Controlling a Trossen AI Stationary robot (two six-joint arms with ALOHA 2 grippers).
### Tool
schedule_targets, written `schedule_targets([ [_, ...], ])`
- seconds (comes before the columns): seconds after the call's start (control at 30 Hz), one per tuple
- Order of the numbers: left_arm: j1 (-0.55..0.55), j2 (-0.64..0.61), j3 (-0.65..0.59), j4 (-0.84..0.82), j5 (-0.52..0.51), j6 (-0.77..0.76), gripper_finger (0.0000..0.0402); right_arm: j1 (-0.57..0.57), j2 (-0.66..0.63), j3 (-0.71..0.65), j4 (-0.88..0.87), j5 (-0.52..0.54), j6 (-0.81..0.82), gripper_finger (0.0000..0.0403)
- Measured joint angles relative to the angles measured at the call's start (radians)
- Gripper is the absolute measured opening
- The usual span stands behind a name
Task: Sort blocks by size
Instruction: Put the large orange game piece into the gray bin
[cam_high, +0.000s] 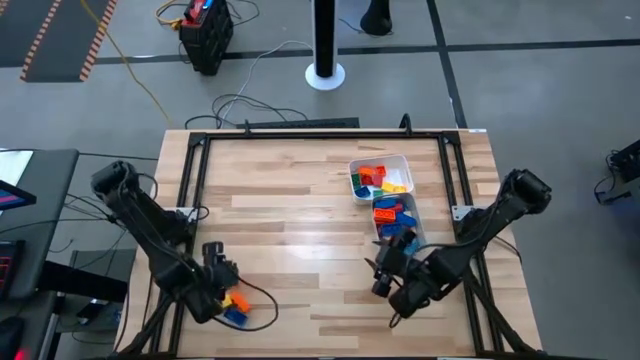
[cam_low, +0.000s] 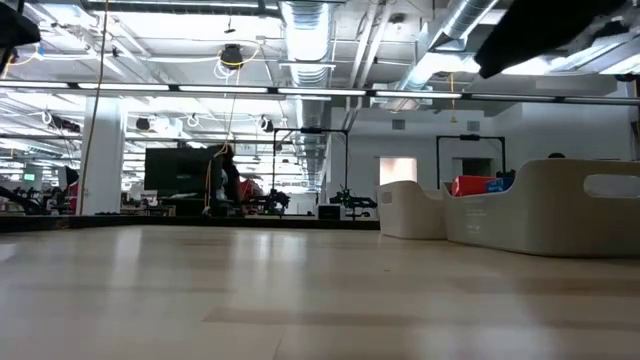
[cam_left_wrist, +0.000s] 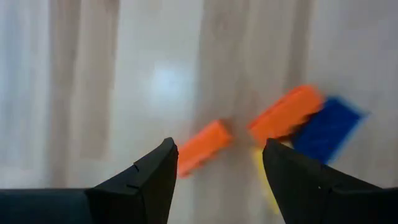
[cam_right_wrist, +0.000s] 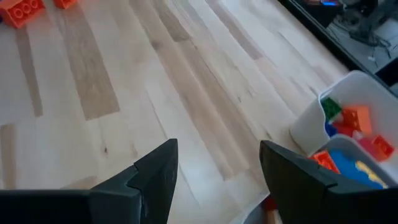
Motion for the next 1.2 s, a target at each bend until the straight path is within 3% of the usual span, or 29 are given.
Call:
schedule_targets([
  [0.17,-0.001,0.061,0.0,-0.03,-0.009,0.154,0.0224,-0.056,0.0,0.0,0.03,-0.018,-0.095,0.0255],
  [0.37,0.021,0.154,0.0,-0.035,0.016,0.207,0.0224,-0.093,0.0,0.0,0.032,-0.04,-0.144,0.0255],
  [0.57,0.041,0.235,0.0,-0.037,0.149,0.295,0.0224,-0.084,0.0,0.0,0.029,-0.042,-0.145,0.0255],
  [1.0,0.069,0.379,0.0,-0.058,0.148,0.434,0.0223,-0.069,0.0,0.0,0.057,-0.042,-0.144,0.0255],
  [1.2,0.102,0.391,-0.014,-0.04,0.147,0.485,0.0178,-0.051,0.0,0.0,0.057,-0.042,-0.136,0.0255],
])
